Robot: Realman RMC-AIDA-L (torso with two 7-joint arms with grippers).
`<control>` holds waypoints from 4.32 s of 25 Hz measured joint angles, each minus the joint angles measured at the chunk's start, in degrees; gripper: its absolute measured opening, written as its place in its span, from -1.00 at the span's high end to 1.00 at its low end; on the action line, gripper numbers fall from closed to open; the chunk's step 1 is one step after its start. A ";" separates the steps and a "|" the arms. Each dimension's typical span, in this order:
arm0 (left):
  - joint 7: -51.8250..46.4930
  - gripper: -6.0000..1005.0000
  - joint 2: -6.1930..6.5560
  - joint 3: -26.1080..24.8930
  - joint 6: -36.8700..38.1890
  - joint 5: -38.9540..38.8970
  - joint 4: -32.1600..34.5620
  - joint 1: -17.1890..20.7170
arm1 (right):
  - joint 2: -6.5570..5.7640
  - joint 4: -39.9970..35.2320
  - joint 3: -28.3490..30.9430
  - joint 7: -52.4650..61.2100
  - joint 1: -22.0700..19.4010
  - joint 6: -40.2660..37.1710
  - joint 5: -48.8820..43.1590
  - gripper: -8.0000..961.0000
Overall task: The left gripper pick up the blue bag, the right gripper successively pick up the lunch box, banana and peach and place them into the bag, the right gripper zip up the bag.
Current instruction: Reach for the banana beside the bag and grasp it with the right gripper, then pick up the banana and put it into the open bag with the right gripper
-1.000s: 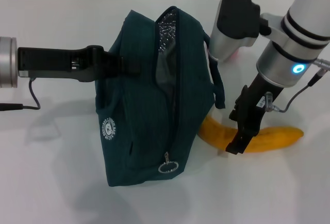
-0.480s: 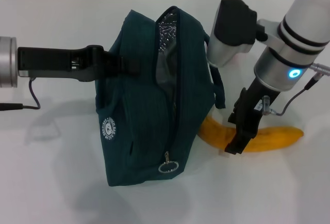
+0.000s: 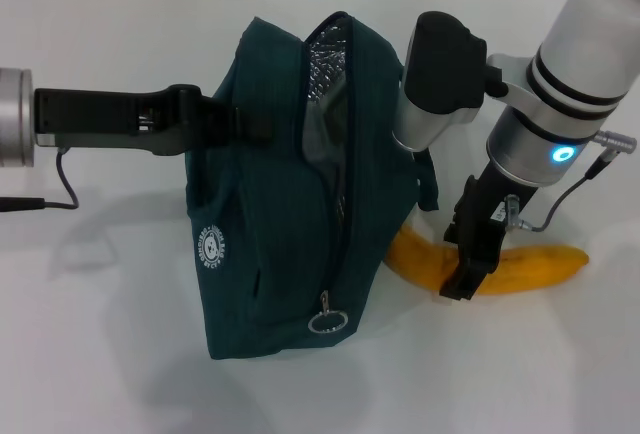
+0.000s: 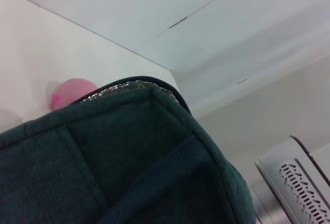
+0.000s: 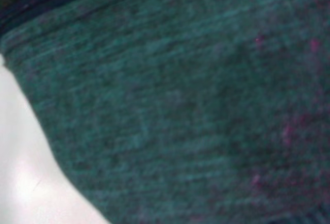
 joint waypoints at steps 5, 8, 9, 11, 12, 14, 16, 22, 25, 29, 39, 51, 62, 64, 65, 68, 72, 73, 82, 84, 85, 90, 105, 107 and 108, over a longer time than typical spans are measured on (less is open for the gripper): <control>0.00 0.91 0.00 -0.06 -0.10 0.00 0.00 -0.49 | 0.00 1.14 0.06 0.08 0.78 0.34 -0.13 -0.53; -0.01 0.91 0.00 -0.06 -0.15 0.00 0.00 -0.73 | 0.00 2.05 0.00 -0.01 1.38 0.33 -0.19 -0.22; -0.03 0.91 0.00 -0.05 -0.15 0.00 0.00 -0.83 | 0.00 2.11 -0.01 -0.04 1.41 0.32 -0.21 -0.12; -0.04 0.91 0.00 -0.05 -0.16 0.00 0.00 -0.91 | -0.01 2.09 0.11 -0.04 1.42 0.21 -0.30 0.01; -0.04 0.91 0.00 -0.05 -0.15 0.00 0.00 -0.93 | -0.07 1.90 0.26 -0.02 1.42 0.17 -0.35 0.03; -0.02 0.91 0.02 -0.05 -0.15 0.00 0.00 -0.90 | -0.24 1.58 0.49 0.09 1.43 0.09 -0.39 0.08; -0.01 0.91 0.07 -0.05 -0.14 0.00 0.00 -0.77 | -0.49 1.39 0.90 0.91 1.44 -0.33 -0.87 0.11; 0.25 0.91 0.11 -0.11 -0.10 0.00 0.08 -0.63 | -0.48 1.22 8.54 2.31 0.72 -4.84 -7.38 0.11; 0.60 0.91 0.14 -0.50 -0.12 0.00 0.07 -0.45 | -0.89 0.35 12.52 2.32 -0.43 -6.47 -7.91 0.11; 0.68 0.91 0.07 -0.73 -0.05 -0.01 0.04 -0.36 | -1.29 -3.96 19.67 2.31 -3.08 -9.31 -9.40 0.11; 0.70 0.91 0.00 -0.57 0.30 -1.11 0.00 0.23 | -2.19 -19.78 44.08 1.68 -6.76 -20.07 -3.78 0.11; 0.69 0.91 0.00 -0.37 0.57 -1.43 0.00 0.82 | -2.64 -24.85 47.93 -5.20 -12.74 -21.23 27.07 0.11; 0.27 0.91 0.00 -0.31 1.08 -1.23 0.00 0.78 | -0.86 -8.23 47.34 -26.21 -15.82 -18.78 46.38 0.11; 0.22 0.91 0.00 -0.32 1.09 -1.19 0.00 0.74 | -0.86 -2.68 47.34 -30.54 -15.64 -18.58 48.29 0.11; 0.21 0.91 0.00 -0.31 1.09 -1.20 0.00 0.73 | -0.84 -0.20 47.33 -32.64 -15.48 -18.49 48.82 0.11; -0.07 0.91 0.00 -0.32 1.09 -1.35 0.00 0.57 | -0.70 6.79 47.34 -39.05 -15.06 -18.37 49.66 0.11; -0.42 0.91 0.00 -0.32 1.10 -1.38 0.00 0.26 | -0.22 13.39 45.62 -45.50 -14.95 -18.38 52.51 0.11; -0.44 0.91 0.00 -0.32 1.09 -1.39 0.00 0.14 | -0.19 14.97 44.15 -47.39 -14.94 -18.34 54.26 0.11; -0.44 0.91 0.00 -0.45 0.89 -1.41 0.00 -0.19 | -0.01 20.87 32.23 -55.90 -15.49 -15.69 64.52 0.11; -0.36 0.91 0.00 -0.52 0.70 -1.38 0.00 -0.24 | 0.00 21.29 32.00 -56.09 -15.88 -15.58 64.56 0.11; -0.28 0.91 0.00 -0.54 0.66 -1.36 0.00 -0.24 | 0.00 21.39 31.92 -56.15 -16.21 -15.43 64.59 0.11; -0.21 0.91 0.00 -0.60 0.59 -1.41 0.00 -0.12 | 0.00 23.36 31.70 -56.95 -17.31 -14.91 64.63 0.11; 0.00 0.91 0.00 -0.67 0.30 -1.42 -0.09 0.15 | 0.00 28.95 28.67 -60.19 -17.54 -13.29 64.69 0.10; 0.00 0.91 -0.04 -0.66 0.20 -1.42 -0.09 0.11 | 0.00 29.71 28.45 -60.45 -17.54 -12.85 64.70 0.10; 0.00 0.91 -0.06 -0.65 0.14 -1.42 -0.09 0.09 | 0.00 30.06 28.42 -60.61 -17.54 -12.71 64.71 0.10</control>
